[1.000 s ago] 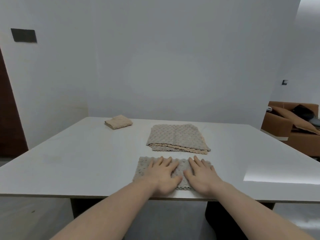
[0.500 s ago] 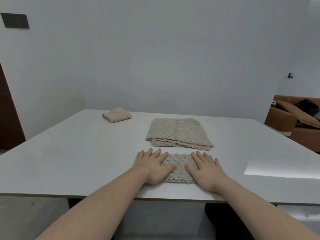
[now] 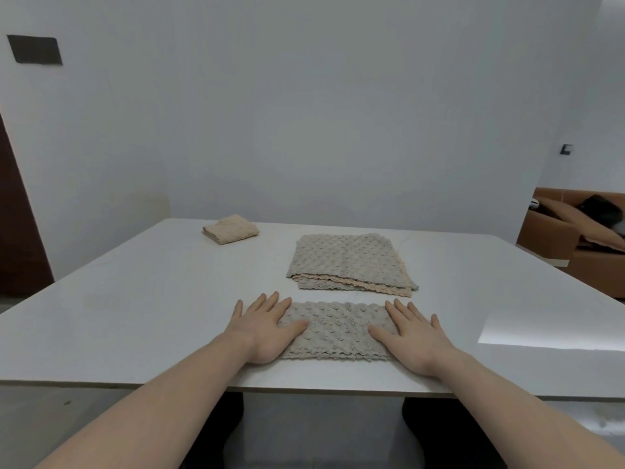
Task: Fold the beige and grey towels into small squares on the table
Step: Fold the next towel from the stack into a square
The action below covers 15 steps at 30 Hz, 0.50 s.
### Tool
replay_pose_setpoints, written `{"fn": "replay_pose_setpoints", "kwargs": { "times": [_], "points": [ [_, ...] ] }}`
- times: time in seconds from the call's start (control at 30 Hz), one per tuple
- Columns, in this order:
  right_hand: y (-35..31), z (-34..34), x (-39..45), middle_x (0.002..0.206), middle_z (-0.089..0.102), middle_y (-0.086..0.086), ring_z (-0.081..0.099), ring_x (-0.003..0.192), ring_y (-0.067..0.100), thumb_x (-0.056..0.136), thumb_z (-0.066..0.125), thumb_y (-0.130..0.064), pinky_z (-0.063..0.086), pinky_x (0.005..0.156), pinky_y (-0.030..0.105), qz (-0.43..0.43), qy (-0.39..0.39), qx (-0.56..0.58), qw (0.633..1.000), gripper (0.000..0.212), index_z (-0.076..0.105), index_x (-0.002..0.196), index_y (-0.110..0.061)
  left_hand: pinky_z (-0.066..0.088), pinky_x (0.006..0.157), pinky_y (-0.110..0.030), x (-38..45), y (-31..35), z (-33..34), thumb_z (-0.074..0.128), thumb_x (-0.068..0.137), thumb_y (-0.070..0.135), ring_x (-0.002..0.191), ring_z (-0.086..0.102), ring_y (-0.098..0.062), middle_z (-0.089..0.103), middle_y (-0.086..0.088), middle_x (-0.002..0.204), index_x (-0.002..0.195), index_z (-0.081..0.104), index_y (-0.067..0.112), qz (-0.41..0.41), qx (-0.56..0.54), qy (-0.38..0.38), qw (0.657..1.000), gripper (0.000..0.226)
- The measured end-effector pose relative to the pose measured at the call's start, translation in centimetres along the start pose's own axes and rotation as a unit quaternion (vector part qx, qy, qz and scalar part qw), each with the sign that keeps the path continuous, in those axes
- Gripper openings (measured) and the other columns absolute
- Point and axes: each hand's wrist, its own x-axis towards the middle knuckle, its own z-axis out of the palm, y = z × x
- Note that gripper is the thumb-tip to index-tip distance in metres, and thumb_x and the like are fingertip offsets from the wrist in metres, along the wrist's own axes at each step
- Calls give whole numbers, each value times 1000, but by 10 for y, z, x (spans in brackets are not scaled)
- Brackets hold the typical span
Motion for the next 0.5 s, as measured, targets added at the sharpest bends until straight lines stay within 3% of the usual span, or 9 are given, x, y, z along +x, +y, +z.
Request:
{"fn": "replay_pose_setpoints", "kwargs": {
  "times": [0.37,0.5],
  "points": [
    [9,-5,-8,170,-6,-5,-8,156,19,86,26,-85,-6,125,50,45,-5,25,999,103,-2,162,-23,-7,127,-49,-7,-17,8,14,92,83,158,-6,-12,-3,15,171,164,3,35,-6,-15,38,999,87],
    [14,-13,6,169,11,-5,5,156,18,81,25,-88,1,125,51,69,-30,89,993,105,13,161,-20,-4,128,-47,-7,-20,10,18,94,79,158,-1,-11,4,15,171,165,9,33,-4,-37,61,997,85]
  ]
}}
